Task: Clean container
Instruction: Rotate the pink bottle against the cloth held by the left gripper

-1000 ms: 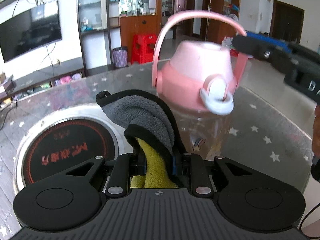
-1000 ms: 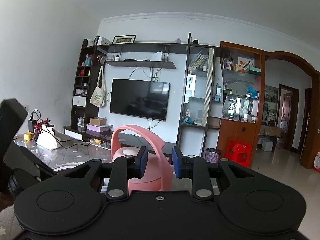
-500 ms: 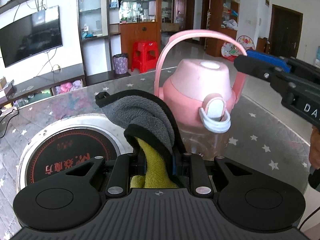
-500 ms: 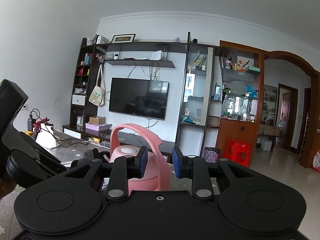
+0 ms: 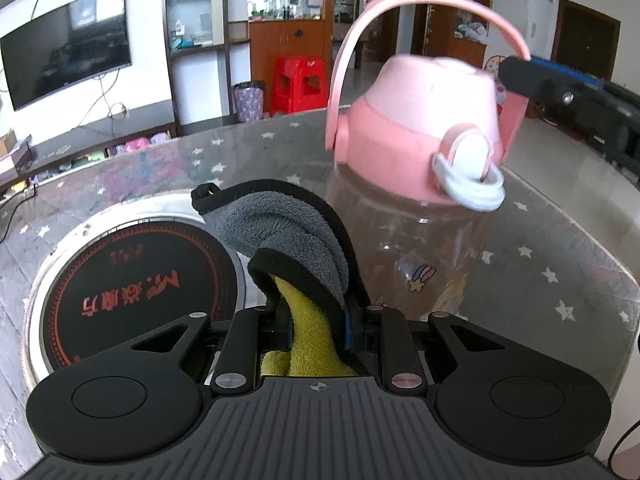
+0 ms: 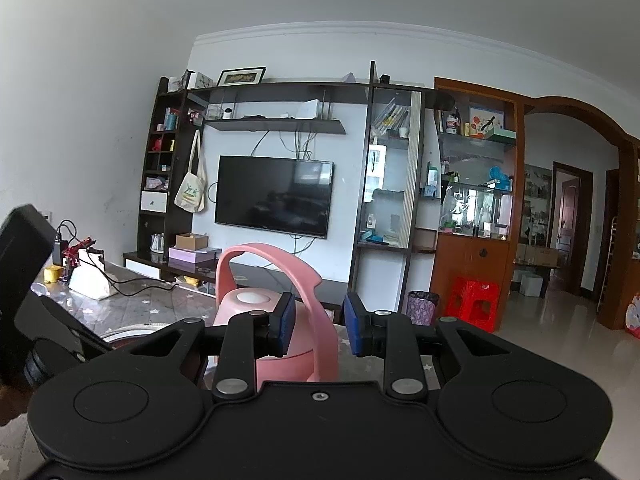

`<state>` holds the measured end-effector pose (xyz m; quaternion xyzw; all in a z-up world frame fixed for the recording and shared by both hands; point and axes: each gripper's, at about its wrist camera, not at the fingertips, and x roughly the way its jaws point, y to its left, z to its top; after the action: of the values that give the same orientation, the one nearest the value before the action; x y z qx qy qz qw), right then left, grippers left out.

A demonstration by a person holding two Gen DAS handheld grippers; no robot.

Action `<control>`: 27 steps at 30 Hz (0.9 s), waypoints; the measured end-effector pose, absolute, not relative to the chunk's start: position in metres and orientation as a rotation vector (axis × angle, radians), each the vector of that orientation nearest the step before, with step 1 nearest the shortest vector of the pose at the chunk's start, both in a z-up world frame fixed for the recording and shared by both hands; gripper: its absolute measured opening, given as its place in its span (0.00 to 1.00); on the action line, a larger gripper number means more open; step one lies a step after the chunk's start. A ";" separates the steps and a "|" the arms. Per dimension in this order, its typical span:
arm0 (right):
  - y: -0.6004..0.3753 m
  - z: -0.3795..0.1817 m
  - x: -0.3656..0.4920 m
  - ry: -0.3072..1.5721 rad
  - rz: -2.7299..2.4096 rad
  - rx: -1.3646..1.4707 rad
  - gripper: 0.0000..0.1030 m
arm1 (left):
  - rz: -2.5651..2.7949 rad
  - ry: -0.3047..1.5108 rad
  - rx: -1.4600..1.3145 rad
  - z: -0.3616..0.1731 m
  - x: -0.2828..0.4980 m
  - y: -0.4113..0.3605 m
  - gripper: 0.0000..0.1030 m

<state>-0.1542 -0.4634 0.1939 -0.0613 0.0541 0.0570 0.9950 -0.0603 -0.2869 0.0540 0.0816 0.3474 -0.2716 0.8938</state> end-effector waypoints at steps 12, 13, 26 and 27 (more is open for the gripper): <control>-0.457 0.192 -0.153 0.111 0.122 -0.128 0.29 | -0.570 0.781 0.170 0.033 -0.062 -0.291 0.21; -0.457 0.192 -0.153 0.110 0.122 -0.127 0.29 | -0.574 0.785 0.171 0.032 -0.063 -0.292 0.21; -0.456 0.192 -0.154 0.108 0.124 -0.129 0.29 | -0.616 0.784 0.148 0.035 -0.074 -0.293 0.21; -0.456 0.192 -0.154 0.107 0.123 -0.129 0.29 | -0.616 0.775 0.147 0.039 -0.075 -0.293 0.21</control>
<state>-0.1540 -0.4562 0.1916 -0.0643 0.0532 0.0615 0.9946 -0.0752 -0.2925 0.0387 0.0706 0.3714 -0.2955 0.8773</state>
